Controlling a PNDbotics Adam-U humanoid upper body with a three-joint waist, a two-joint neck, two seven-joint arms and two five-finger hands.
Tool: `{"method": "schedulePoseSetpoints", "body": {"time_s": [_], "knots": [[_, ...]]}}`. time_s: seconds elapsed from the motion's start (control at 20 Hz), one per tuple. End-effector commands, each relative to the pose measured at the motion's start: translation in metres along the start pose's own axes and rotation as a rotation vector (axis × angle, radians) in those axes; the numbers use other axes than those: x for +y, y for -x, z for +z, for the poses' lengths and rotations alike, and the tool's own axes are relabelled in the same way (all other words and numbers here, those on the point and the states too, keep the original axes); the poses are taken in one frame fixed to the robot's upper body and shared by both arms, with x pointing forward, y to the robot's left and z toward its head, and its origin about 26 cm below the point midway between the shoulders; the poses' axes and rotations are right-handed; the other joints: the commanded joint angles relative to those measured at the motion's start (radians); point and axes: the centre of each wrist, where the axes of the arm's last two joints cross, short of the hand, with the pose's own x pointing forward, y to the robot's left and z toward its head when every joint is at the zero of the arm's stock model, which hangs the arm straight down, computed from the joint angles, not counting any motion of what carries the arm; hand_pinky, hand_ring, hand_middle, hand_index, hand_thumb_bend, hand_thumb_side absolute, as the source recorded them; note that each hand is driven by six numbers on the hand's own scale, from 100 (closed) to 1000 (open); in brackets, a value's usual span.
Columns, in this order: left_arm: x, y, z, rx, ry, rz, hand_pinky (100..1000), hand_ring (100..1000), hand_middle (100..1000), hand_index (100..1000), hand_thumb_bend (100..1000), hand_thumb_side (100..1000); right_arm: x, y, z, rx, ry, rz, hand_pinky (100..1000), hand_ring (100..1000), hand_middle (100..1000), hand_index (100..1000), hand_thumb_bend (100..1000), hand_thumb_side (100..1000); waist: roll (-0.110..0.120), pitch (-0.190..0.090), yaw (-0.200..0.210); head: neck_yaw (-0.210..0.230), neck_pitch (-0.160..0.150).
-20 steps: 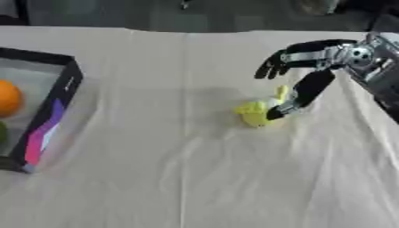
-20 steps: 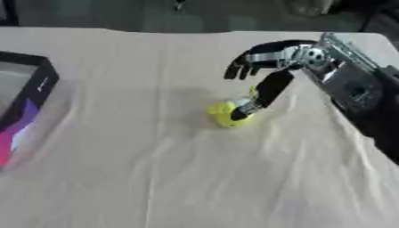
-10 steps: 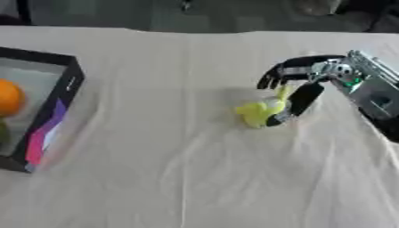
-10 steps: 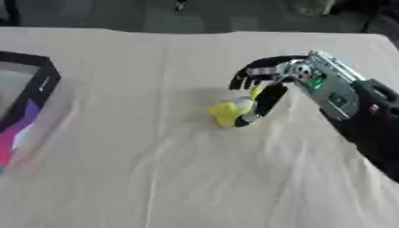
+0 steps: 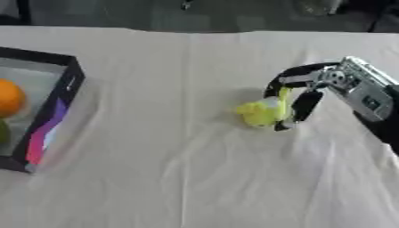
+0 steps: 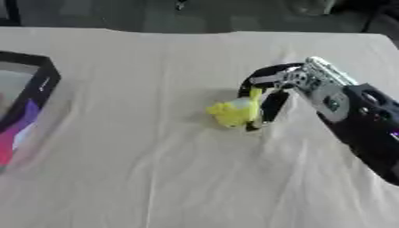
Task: Pick up the objects with one hand, pass them to the other hand, and then place them into the box on the other side of the table.
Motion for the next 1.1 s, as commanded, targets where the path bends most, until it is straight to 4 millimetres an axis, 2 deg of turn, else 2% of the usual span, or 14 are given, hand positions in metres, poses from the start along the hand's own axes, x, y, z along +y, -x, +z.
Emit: {"method": "schedulePoseSetpoints", "body": {"time_s": [0.05, 0.15, 0.3, 0.55, 0.7, 0.85, 0.9, 1.1], "knots": [[0.012, -0.006, -0.002, -0.018, -0.027, -0.012, 811, 675, 599, 675, 645, 417, -0.009, 0.005, 0.009, 0.023, 0.131, -0.078, 829, 703, 456, 547, 235, 100, 0.017, -0.002, 0.0, 0.001, -0.013], [0.013, -0.006, -0.003, -0.018, -0.028, -0.014, 811, 675, 598, 675, 644, 418, -0.011, 0.003, 0.014, 0.014, 0.204, -0.144, 820, 667, 400, 495, 191, 100, 0.016, -0.003, -0.001, 0.001, -0.012], [0.013, -0.006, -0.003, -0.017, -0.025, -0.02, 811, 674, 596, 675, 643, 419, -0.021, -0.007, 0.03, -0.022, 0.295, -0.197, 816, 653, 383, 480, 171, 100, 0.015, -0.006, -0.004, 0.002, -0.014], [0.015, -0.008, -0.002, -0.033, -0.022, -0.027, 809, 666, 588, 674, 640, 417, -0.049, -0.032, 0.078, -0.123, 0.469, -0.222, 812, 632, 367, 466, 161, 100, 0.016, -0.01, -0.011, 0.01, -0.017], [0.015, -0.013, 0.0, -0.057, -0.013, -0.035, 809, 665, 587, 674, 645, 421, -0.053, -0.044, 0.1, -0.186, 0.569, -0.275, 813, 629, 371, 469, 132, 100, 0.018, -0.011, -0.014, 0.015, -0.022], [0.013, -0.021, 0.002, -0.111, 0.028, -0.045, 805, 672, 607, 682, 658, 426, -0.047, -0.055, 0.106, -0.247, 0.62, -0.346, 813, 627, 374, 470, 114, 100, 0.02, -0.011, -0.016, 0.018, -0.026], [0.011, -0.026, 0.003, -0.138, 0.052, -0.052, 809, 680, 626, 690, 662, 427, -0.042, -0.059, 0.104, -0.264, 0.624, -0.375, 803, 622, 374, 469, 131, 100, 0.021, -0.011, -0.016, 0.02, -0.025], [0.003, -0.047, 0.006, -0.273, 0.2, -0.088, 811, 695, 655, 704, 672, 403, -0.026, -0.079, 0.09, -0.337, 0.609, -0.456, 799, 614, 377, 472, 101, 100, 0.028, -0.012, -0.016, 0.021, -0.028]]}}
